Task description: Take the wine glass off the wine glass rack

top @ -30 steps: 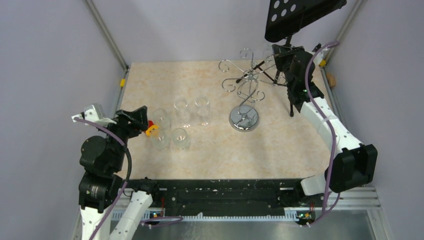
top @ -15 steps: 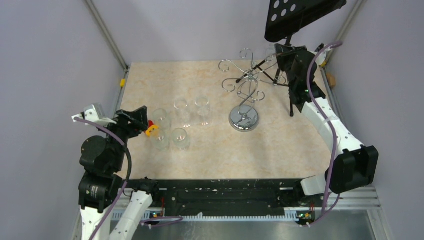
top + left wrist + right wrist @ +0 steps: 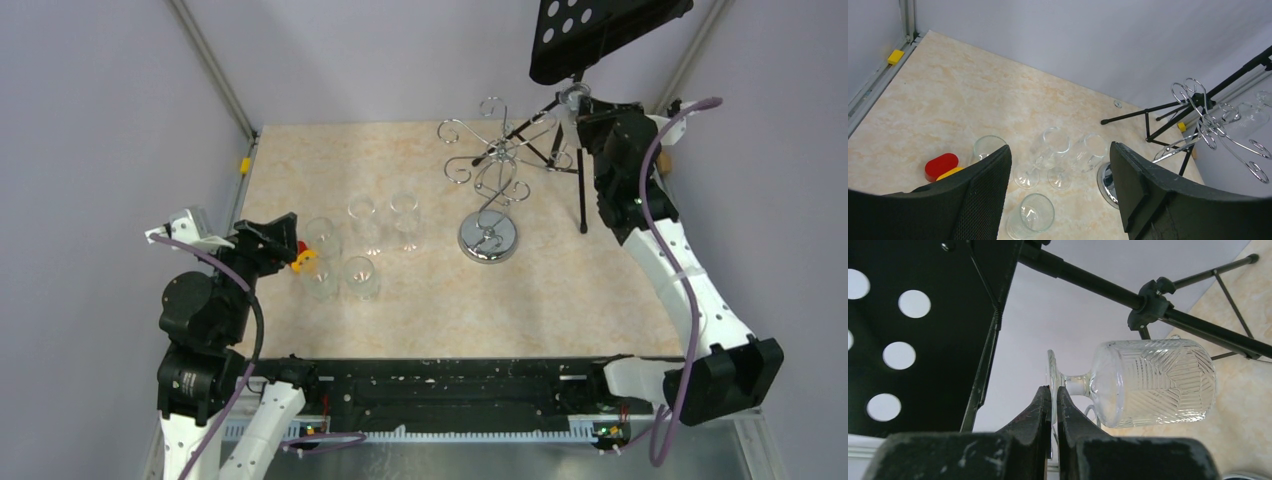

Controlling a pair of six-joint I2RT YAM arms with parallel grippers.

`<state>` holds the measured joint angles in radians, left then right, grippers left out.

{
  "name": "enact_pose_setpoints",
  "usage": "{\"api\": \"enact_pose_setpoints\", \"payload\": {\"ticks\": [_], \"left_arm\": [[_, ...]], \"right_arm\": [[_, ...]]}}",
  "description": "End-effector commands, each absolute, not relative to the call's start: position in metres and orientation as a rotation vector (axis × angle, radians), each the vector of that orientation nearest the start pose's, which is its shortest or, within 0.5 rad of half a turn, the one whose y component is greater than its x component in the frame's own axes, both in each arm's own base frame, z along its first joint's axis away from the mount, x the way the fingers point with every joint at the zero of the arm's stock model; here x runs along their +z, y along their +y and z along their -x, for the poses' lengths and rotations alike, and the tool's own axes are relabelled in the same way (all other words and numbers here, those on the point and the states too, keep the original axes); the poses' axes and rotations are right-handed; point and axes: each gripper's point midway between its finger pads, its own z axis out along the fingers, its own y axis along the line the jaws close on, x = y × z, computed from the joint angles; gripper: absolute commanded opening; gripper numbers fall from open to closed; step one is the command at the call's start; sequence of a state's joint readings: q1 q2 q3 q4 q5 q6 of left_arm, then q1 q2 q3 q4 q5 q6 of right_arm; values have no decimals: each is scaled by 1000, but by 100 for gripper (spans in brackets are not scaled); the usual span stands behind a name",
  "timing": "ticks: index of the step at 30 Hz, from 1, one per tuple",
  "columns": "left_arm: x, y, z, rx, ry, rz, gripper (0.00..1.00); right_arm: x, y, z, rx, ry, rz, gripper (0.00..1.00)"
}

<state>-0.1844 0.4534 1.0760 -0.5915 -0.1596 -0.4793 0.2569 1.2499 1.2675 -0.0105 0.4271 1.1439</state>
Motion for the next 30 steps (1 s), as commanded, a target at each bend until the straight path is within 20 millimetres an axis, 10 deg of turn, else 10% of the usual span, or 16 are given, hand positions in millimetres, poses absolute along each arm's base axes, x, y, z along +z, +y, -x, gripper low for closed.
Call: {"api": "enact_pose_setpoints", "payload": {"ticks": [1, 12, 30], "left_arm": [[411, -38, -192, -455, 1473, 287, 76], [410, -75, -197, -619, 1500, 137, 74], [380, -158, -196, -1174, 1582, -54, 71]], "right_arm": [[450, 48, -386, 739, 1155, -965, 0], [426, 27, -284, 635, 1289, -875, 0], [387, 116, -177, 1171, 1591, -516, 0]]}}
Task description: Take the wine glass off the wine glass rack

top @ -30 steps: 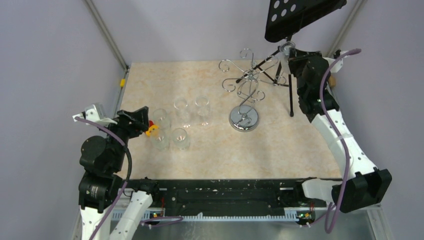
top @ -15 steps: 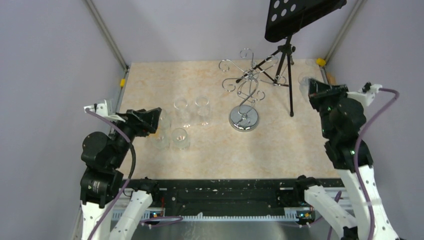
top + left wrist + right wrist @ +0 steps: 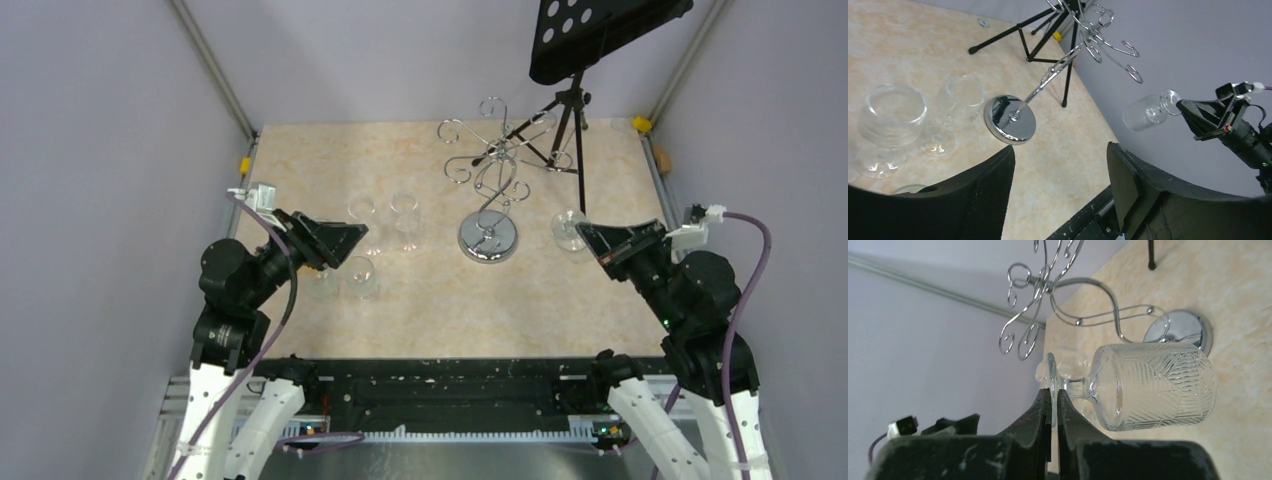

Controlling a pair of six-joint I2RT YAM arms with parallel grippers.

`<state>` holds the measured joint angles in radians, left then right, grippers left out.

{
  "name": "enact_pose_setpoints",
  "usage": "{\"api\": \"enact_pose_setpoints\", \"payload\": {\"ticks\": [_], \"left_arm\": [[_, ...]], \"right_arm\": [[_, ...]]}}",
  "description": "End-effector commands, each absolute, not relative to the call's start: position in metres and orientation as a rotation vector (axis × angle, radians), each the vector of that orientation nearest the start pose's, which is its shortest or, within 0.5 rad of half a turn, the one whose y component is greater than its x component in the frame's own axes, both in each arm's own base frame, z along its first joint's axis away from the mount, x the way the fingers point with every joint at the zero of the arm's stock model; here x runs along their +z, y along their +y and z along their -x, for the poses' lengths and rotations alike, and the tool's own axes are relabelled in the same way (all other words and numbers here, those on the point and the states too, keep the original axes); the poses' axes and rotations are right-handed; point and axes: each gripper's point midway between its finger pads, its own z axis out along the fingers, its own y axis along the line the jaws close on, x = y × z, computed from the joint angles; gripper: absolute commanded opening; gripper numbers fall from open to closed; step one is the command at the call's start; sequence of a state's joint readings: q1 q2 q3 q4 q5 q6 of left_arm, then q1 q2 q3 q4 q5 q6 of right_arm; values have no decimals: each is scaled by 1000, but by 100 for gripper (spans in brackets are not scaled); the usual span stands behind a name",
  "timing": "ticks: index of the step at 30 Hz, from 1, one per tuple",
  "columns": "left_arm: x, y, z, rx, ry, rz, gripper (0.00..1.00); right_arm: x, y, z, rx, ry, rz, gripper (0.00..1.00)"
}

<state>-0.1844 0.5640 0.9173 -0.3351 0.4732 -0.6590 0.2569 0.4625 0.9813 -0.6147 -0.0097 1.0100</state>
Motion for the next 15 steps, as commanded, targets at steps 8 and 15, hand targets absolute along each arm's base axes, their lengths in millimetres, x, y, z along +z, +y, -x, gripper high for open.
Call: {"api": "enact_pose_setpoints", "payload": {"ticks": [8, 15], "left_arm": [[359, -177, -190, -1386, 1596, -52, 71], [361, -188, -189, -1583, 1591, 21, 75]], "right_arm": [[399, 161, -155, 1493, 1616, -310, 0], [442, 174, -123, 1823, 1406, -157, 0]]}}
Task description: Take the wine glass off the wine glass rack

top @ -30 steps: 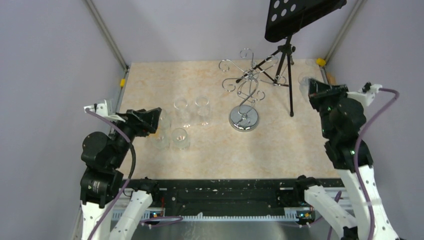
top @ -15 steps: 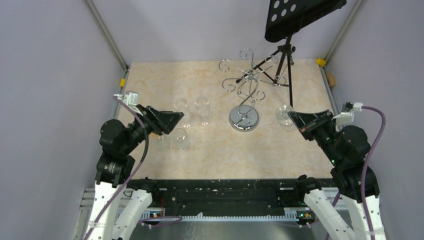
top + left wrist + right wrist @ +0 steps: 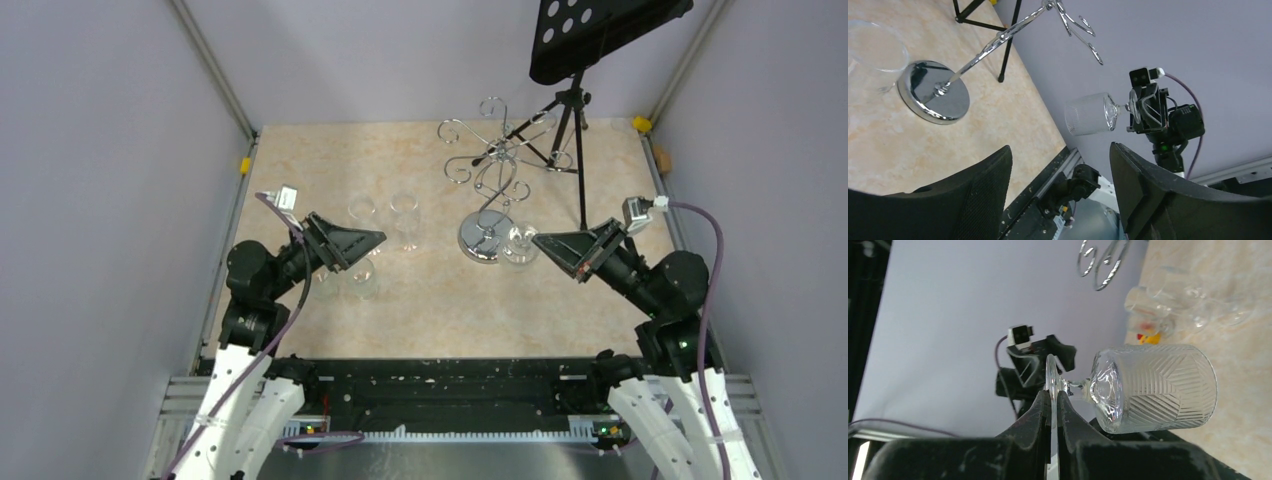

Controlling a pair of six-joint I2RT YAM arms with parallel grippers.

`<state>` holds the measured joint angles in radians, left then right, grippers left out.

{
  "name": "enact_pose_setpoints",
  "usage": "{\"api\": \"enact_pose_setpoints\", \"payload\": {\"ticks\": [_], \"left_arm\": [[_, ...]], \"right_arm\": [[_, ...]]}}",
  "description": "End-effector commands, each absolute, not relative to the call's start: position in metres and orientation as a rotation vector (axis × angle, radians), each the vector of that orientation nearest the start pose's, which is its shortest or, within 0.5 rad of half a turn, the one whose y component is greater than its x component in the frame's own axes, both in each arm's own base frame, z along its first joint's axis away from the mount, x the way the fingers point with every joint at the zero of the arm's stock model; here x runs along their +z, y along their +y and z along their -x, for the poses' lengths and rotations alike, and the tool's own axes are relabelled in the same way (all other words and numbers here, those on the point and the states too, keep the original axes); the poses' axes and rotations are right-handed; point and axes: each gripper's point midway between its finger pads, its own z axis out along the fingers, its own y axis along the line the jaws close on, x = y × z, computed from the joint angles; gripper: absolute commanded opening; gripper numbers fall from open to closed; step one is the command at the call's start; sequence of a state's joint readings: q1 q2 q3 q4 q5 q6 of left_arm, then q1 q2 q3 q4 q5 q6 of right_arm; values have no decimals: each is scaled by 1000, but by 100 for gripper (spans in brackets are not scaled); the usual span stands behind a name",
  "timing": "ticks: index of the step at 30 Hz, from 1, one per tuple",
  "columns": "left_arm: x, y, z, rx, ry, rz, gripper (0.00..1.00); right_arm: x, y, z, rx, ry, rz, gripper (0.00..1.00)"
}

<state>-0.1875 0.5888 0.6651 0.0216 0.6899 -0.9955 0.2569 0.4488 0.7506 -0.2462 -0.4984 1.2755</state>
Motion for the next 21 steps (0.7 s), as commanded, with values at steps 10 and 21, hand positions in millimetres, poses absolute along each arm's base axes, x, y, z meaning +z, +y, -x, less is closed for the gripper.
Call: {"api": "enact_pose_setpoints", "payload": {"ticks": [10, 21], "left_arm": [[389, -235, -168, -1987, 1518, -3, 81], [436, -275, -156, -2150, 1373, -202, 91]], "right_arm": [[489, 168, -101, 1969, 1178, -49, 0], [513, 165, -95, 2018, 1085, -2, 0]]}}
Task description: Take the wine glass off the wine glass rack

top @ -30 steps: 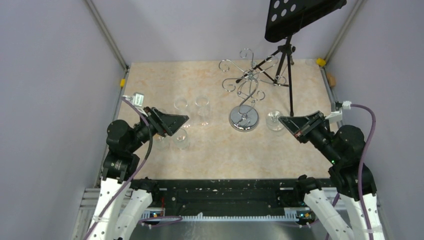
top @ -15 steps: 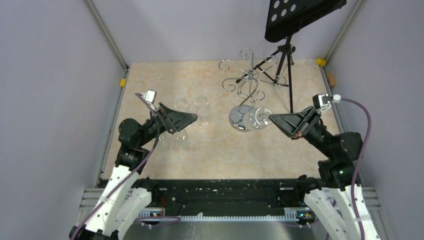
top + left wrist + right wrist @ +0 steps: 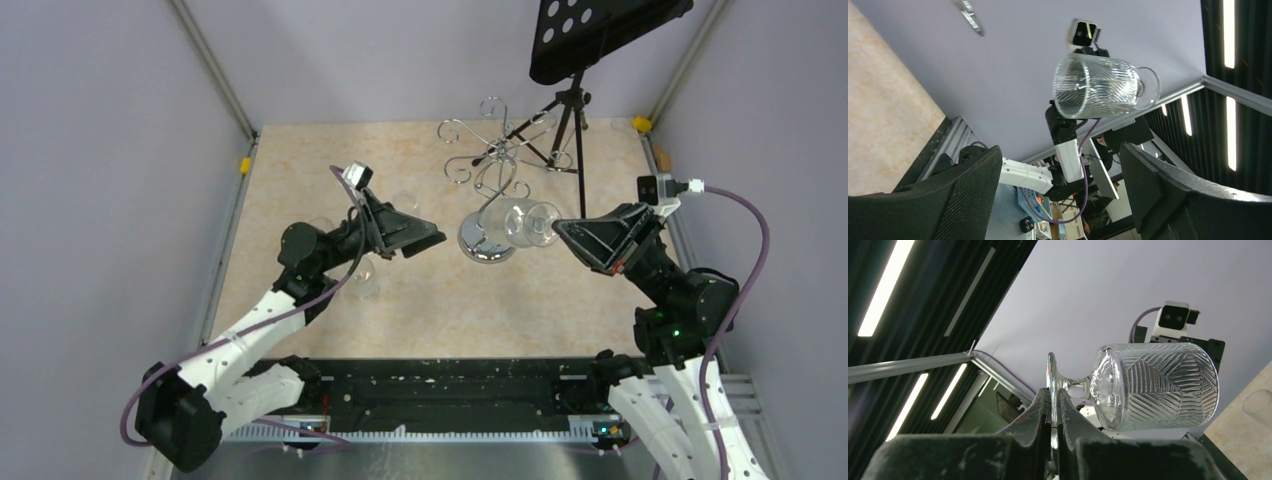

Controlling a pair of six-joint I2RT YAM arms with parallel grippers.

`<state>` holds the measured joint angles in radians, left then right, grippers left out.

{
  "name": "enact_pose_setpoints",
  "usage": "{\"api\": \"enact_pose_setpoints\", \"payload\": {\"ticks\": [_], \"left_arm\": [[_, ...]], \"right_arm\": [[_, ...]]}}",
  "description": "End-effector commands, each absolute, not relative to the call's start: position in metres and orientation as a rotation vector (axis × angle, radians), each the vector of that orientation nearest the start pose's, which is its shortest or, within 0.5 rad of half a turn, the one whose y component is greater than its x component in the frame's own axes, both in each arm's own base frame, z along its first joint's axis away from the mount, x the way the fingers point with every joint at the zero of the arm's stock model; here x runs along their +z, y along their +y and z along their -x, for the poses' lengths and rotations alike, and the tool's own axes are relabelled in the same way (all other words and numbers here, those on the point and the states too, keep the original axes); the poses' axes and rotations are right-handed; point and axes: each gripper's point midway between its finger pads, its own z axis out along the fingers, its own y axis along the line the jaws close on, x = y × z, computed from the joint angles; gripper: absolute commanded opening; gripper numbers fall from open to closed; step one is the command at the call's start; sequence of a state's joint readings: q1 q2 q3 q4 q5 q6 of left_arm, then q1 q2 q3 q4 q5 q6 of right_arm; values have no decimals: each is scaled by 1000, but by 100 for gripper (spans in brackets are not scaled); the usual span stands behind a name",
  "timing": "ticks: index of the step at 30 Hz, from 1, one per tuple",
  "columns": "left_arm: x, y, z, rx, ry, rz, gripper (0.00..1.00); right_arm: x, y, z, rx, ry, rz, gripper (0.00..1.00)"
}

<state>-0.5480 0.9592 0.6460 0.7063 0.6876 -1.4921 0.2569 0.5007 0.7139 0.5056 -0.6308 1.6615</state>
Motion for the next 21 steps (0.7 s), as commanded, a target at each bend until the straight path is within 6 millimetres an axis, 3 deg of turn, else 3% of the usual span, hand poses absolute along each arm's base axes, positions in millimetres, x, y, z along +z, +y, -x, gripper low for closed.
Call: {"api": "enact_pose_setpoints", "payload": {"ticks": [1, 4, 9, 13, 21], "left_arm": [[440, -279, -156, -2175, 1357, -214, 91], [454, -284, -154, -2245, 1298, -249, 91], [453, -305, -156, -2295, 1340, -261, 90], [464, -311, -151, -2344, 1296, -298, 89], [492, -329, -116, -2443, 1215, -463, 76]], "right_arm": [[513, 165, -96, 2019, 1085, -5, 0], [514, 163, -96, 2029, 1062, 1, 0], [519, 162, -99, 2051, 1042, -26, 0], [516, 161, -102, 2054, 1050, -47, 0], [509, 162, -105, 2077, 1063, -76, 0]]}}
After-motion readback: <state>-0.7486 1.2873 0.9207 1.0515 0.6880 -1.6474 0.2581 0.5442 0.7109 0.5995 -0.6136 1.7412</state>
